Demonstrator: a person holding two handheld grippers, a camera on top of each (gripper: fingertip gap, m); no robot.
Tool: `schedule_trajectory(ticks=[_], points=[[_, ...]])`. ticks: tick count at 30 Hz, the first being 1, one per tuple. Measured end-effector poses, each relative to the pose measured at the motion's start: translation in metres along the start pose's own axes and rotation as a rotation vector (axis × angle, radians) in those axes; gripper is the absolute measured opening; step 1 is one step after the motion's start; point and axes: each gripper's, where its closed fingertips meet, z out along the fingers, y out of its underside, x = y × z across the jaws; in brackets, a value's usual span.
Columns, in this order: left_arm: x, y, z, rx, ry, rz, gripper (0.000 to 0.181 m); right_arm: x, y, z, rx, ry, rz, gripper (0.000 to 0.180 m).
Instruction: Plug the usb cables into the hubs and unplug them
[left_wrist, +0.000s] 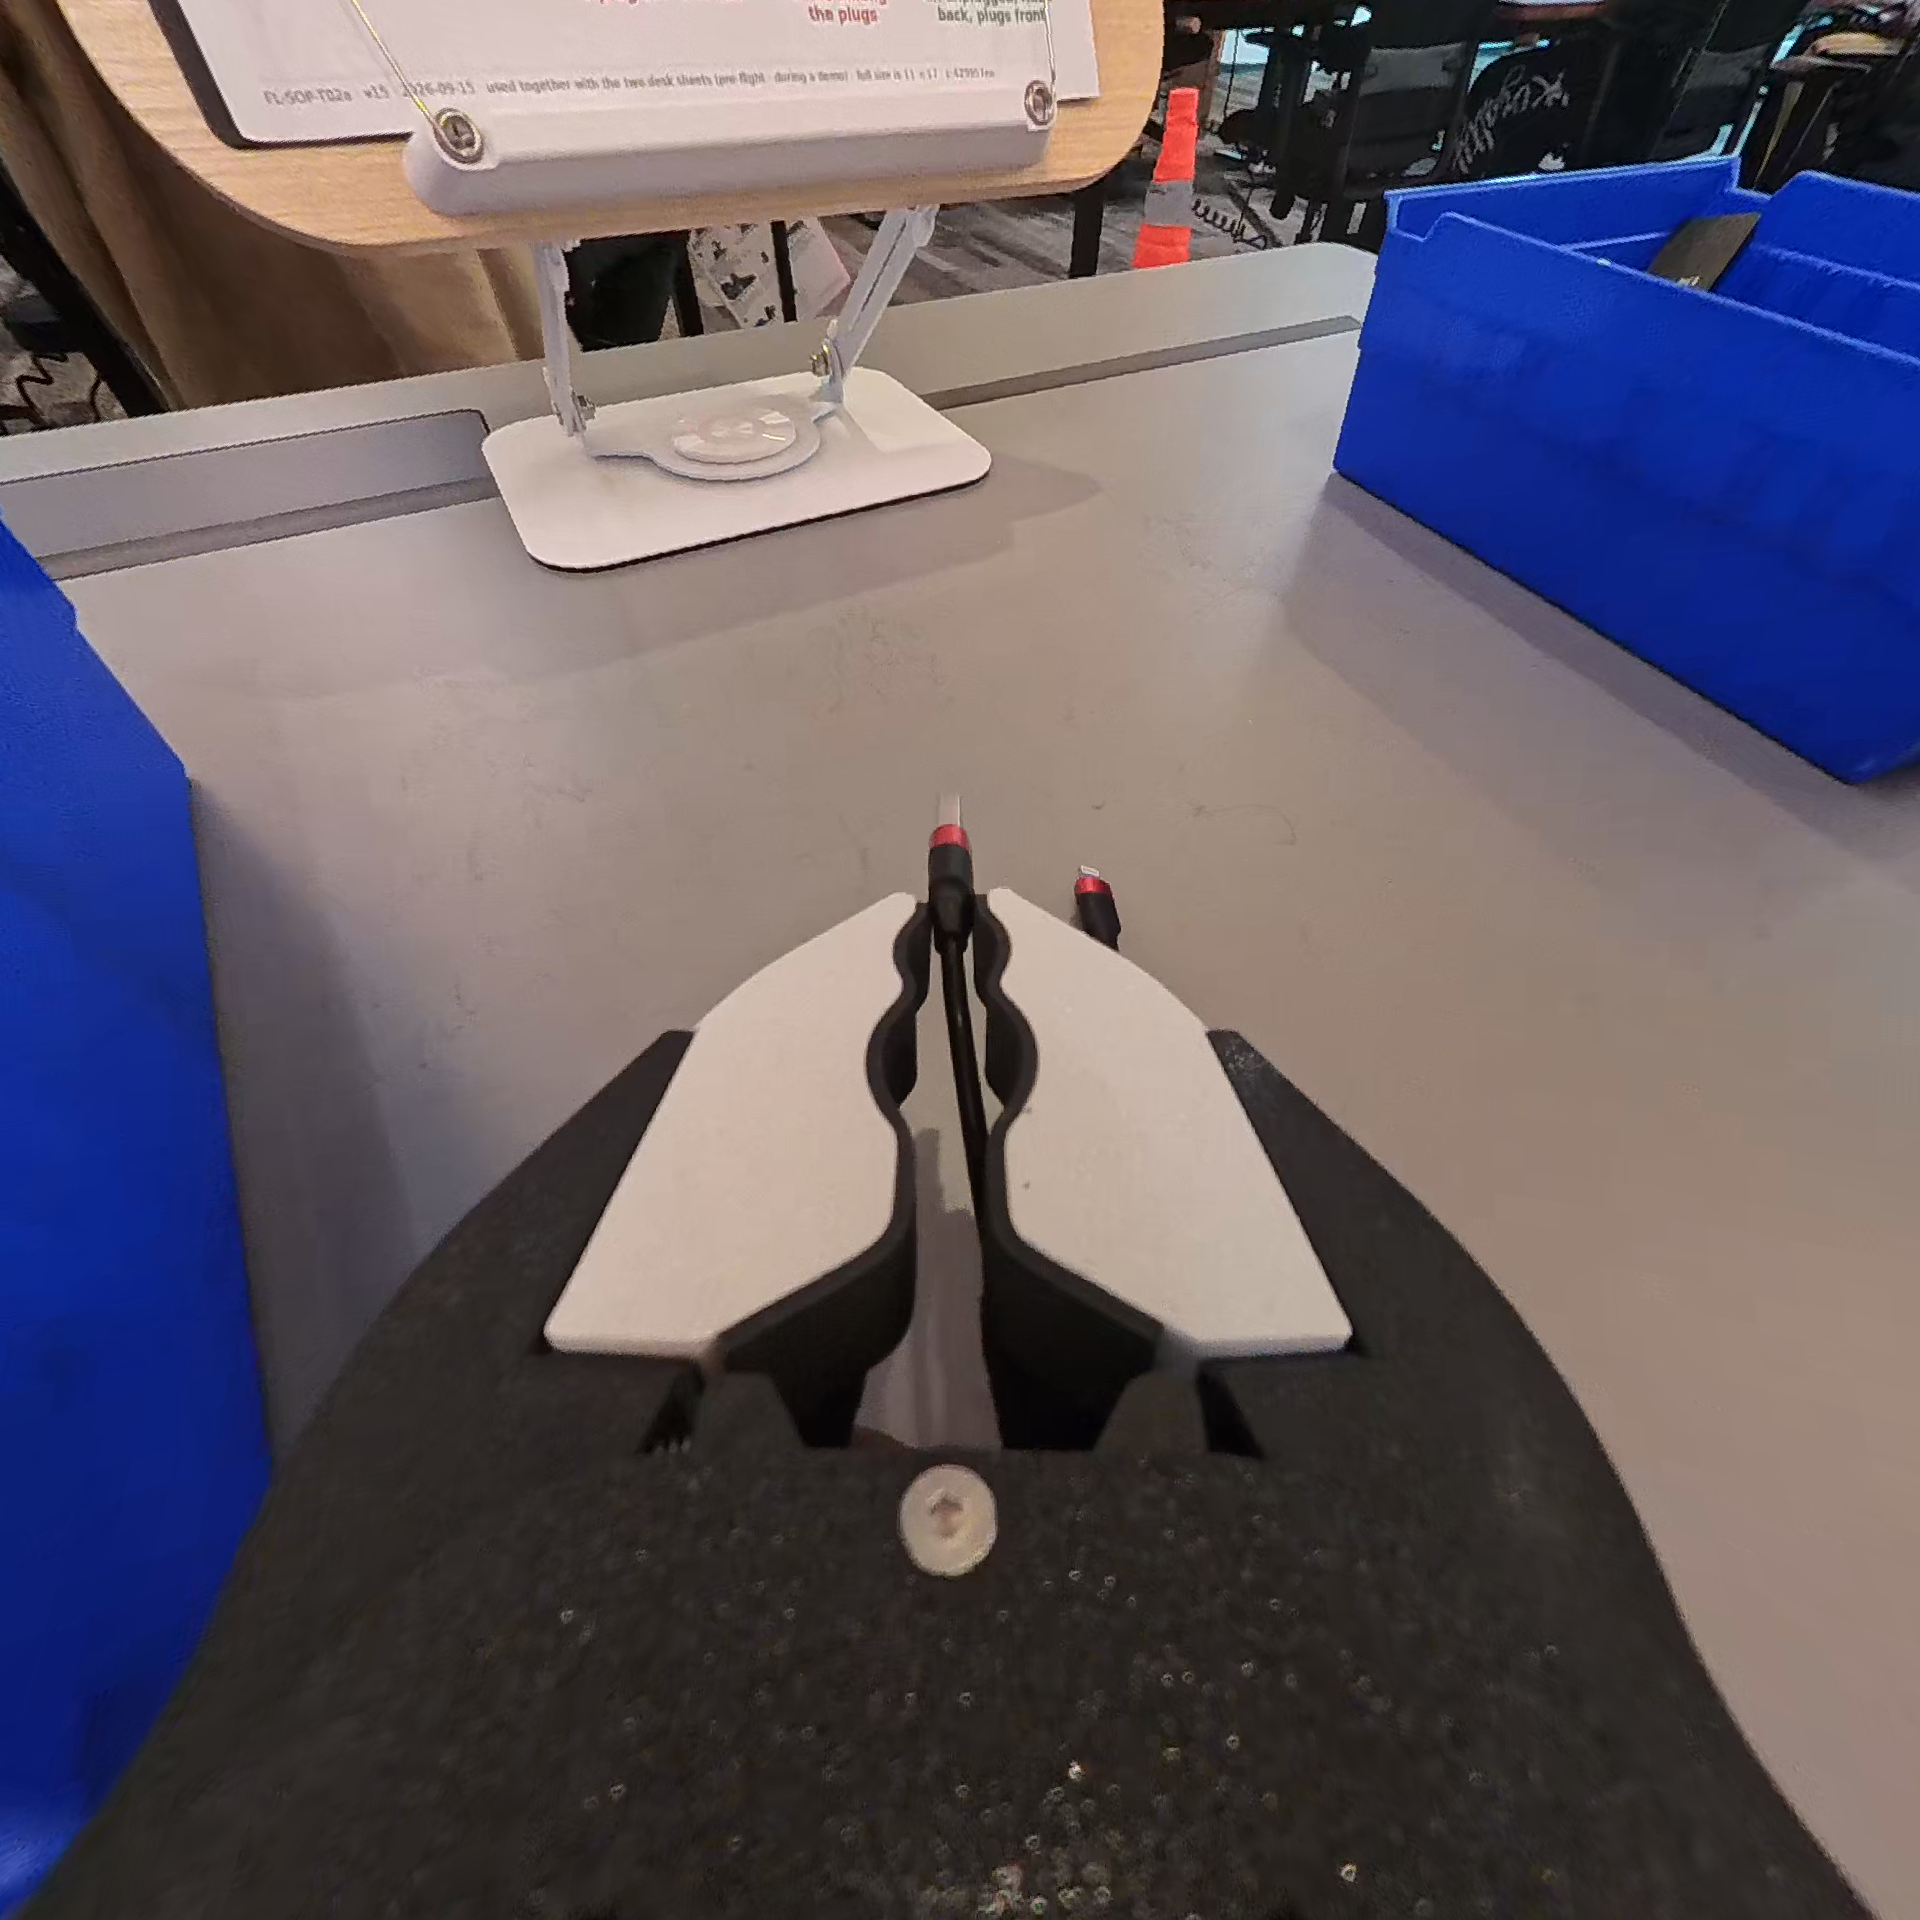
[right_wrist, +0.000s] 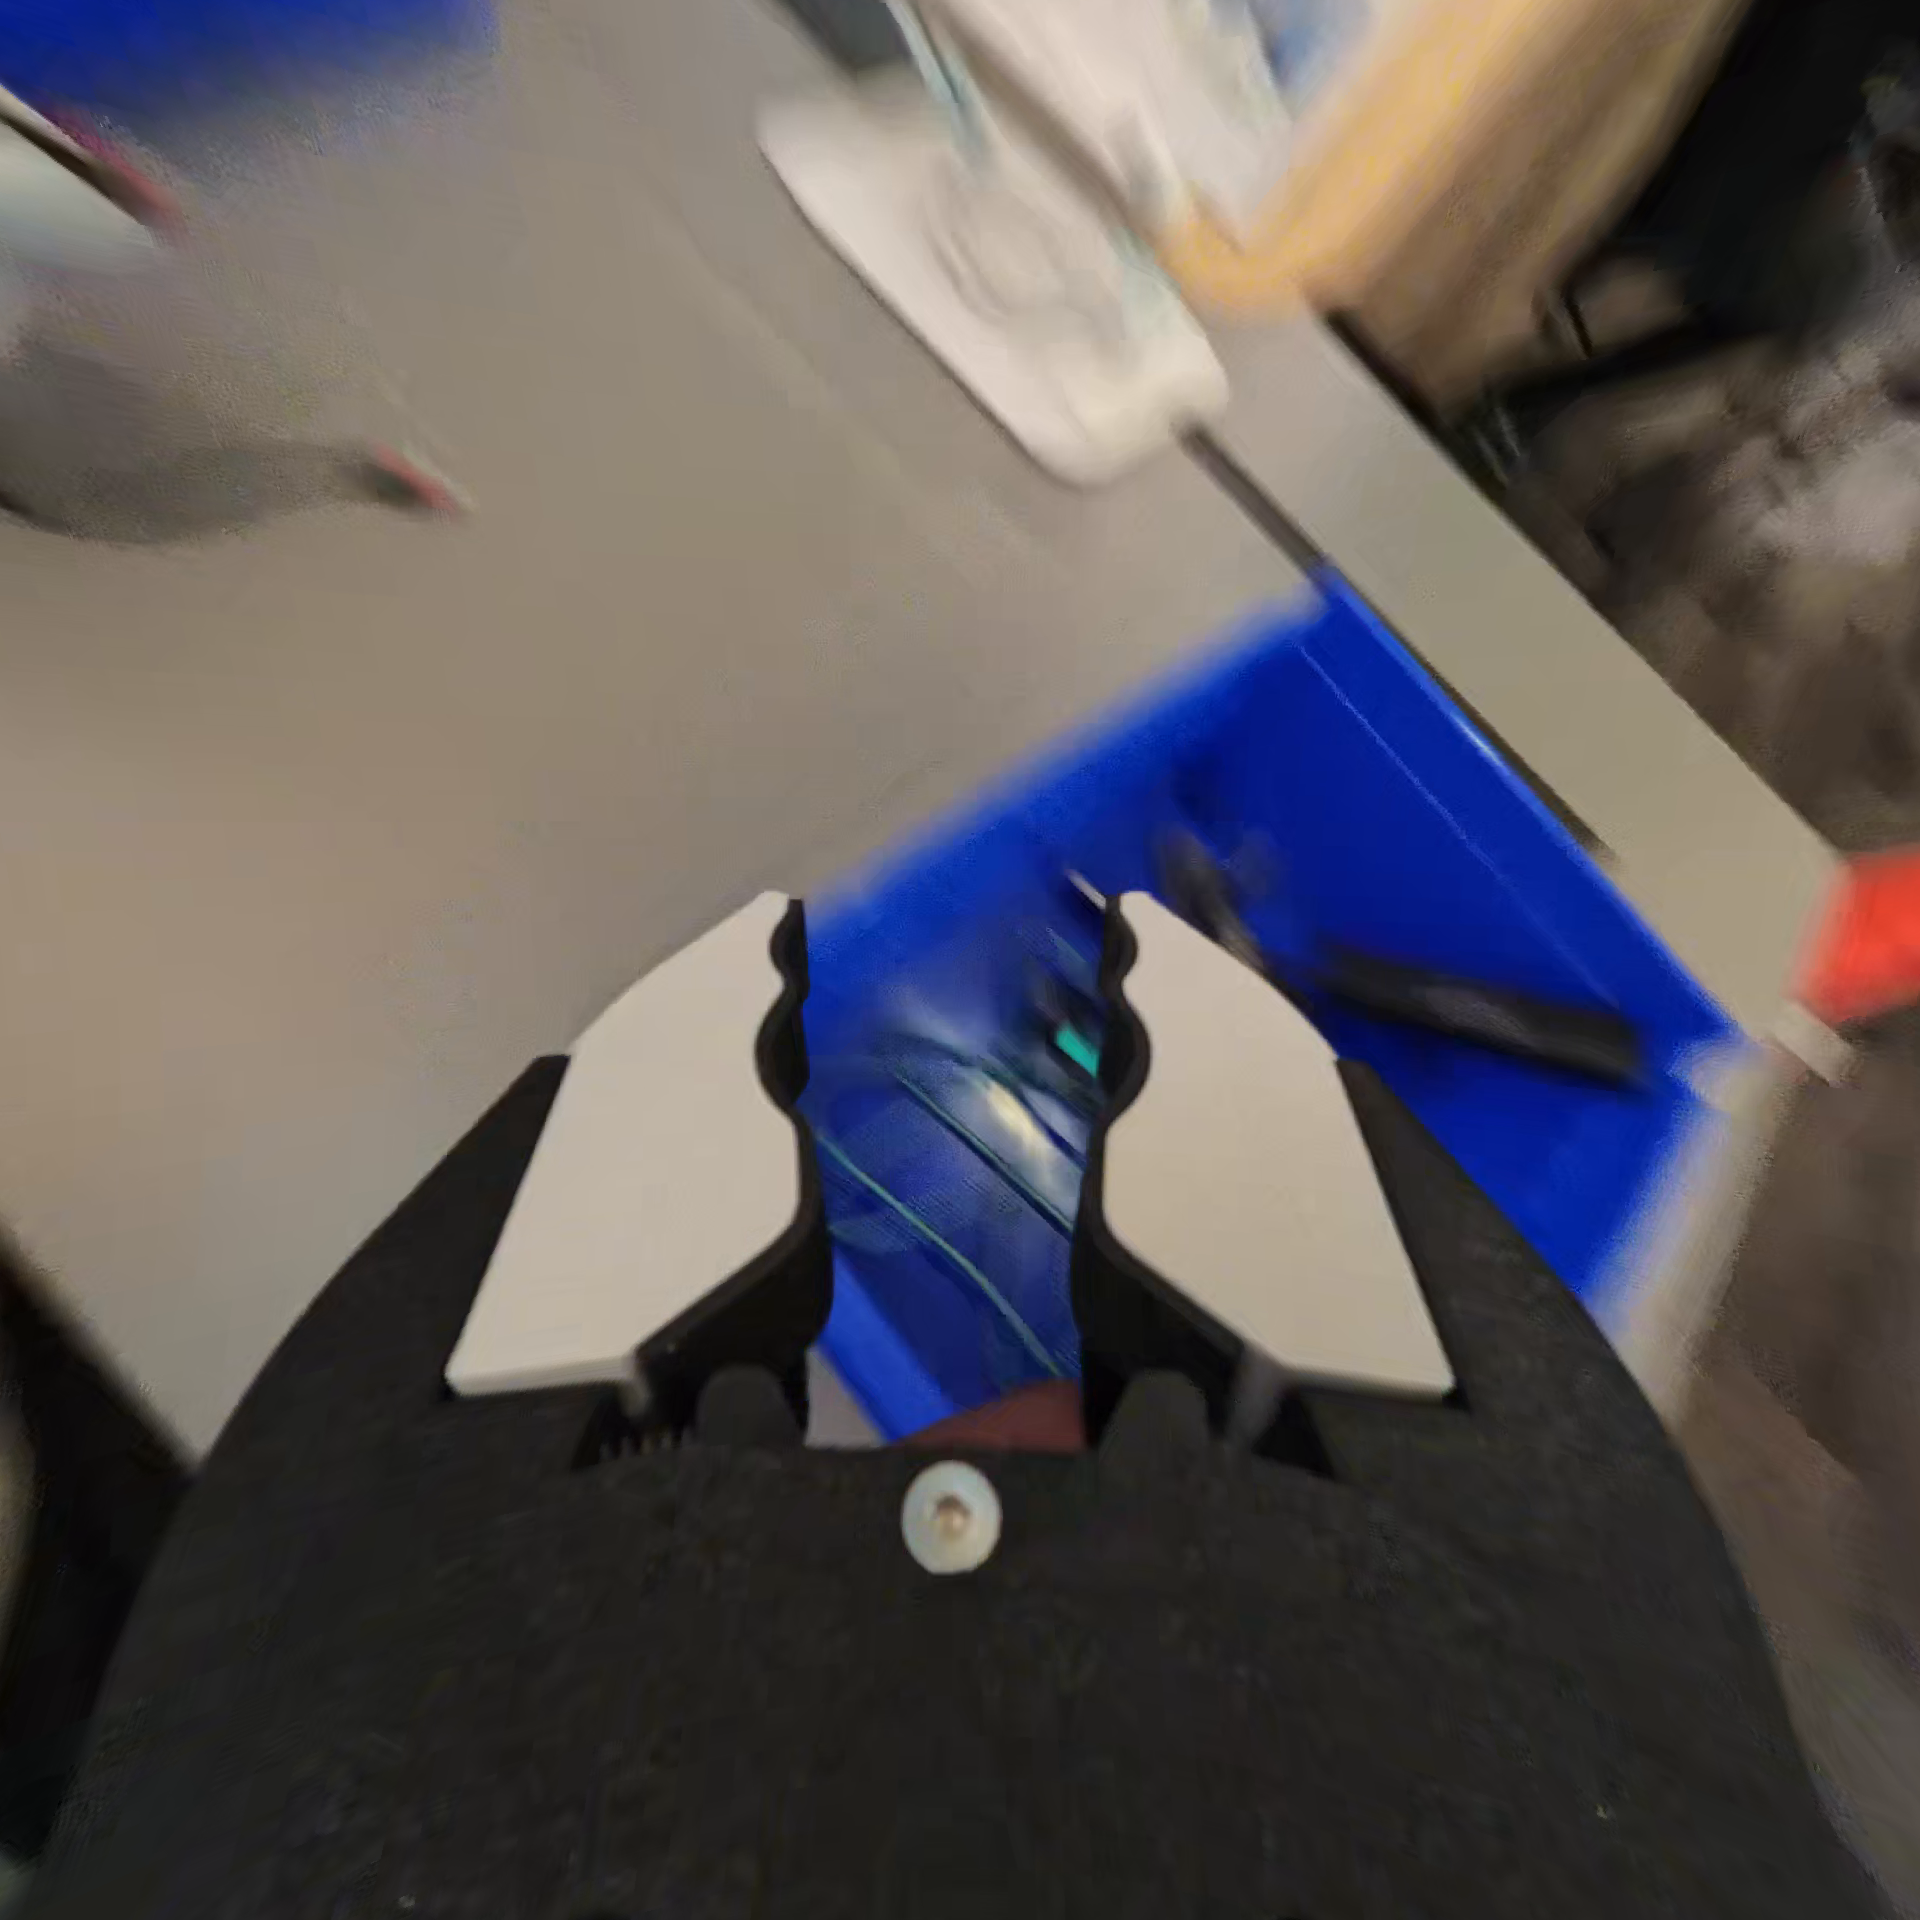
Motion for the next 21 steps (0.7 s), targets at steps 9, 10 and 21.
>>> schedule_trajectory(ticks=[9,10,21], points=[[0.012,-0.004,0.021,-0.028,0.050,-0.019,0.007,-0.194,-0.038,0.056,0.383,-0.451,0.061,0.040],[0.017,-0.006,0.027,-0.032,0.082,-0.059,0.007,-0.193,-0.032,0.062,0.336,-0.426,0.042,0.042],[0.043,-0.006,0.050,-0.106,0.177,-0.121,0.034,-0.179,-0.013,0.078,0.222,-0.332,0.088,0.040]])
